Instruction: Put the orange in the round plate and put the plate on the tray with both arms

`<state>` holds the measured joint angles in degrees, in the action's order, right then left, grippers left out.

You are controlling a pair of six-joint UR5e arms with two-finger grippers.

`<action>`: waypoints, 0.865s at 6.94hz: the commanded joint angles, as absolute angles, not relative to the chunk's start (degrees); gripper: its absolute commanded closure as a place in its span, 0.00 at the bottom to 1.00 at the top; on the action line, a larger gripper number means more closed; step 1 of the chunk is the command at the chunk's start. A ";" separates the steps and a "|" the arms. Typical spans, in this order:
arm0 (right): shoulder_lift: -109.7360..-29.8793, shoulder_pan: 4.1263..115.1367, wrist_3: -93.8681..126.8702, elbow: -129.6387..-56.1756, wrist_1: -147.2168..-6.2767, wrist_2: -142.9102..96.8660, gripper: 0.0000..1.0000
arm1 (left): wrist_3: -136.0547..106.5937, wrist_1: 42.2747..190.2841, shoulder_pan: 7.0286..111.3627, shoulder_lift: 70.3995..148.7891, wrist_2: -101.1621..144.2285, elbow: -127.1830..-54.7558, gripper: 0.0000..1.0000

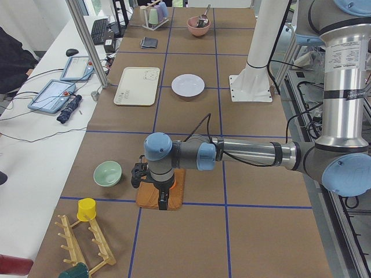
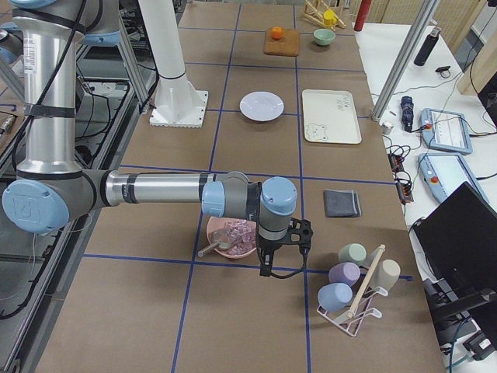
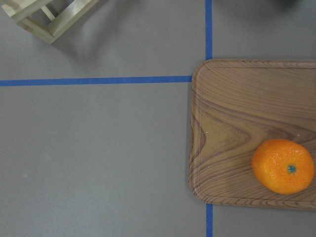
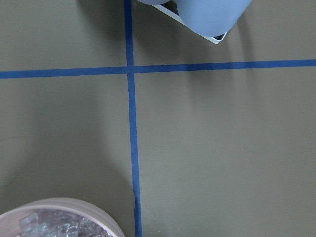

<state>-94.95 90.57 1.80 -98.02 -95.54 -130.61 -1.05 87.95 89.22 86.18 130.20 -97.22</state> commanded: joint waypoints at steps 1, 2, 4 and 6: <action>-94.84 90.97 1.76 -98.35 -95.45 -130.69 0.00 | -1.05 87.98 89.21 86.22 130.34 -97.21 0.02; -94.92 91.05 1.67 -98.26 -95.36 -130.08 0.00 | -1.05 87.98 89.12 86.22 130.34 -97.21 0.02; -94.75 91.41 1.67 -98.35 -95.36 -130.52 0.00 | -1.05 87.98 89.12 86.39 130.25 -97.56 0.02; -94.48 91.41 1.76 -98.35 -95.36 -130.69 0.00 | -1.05 87.89 89.12 87.01 130.34 -97.91 0.02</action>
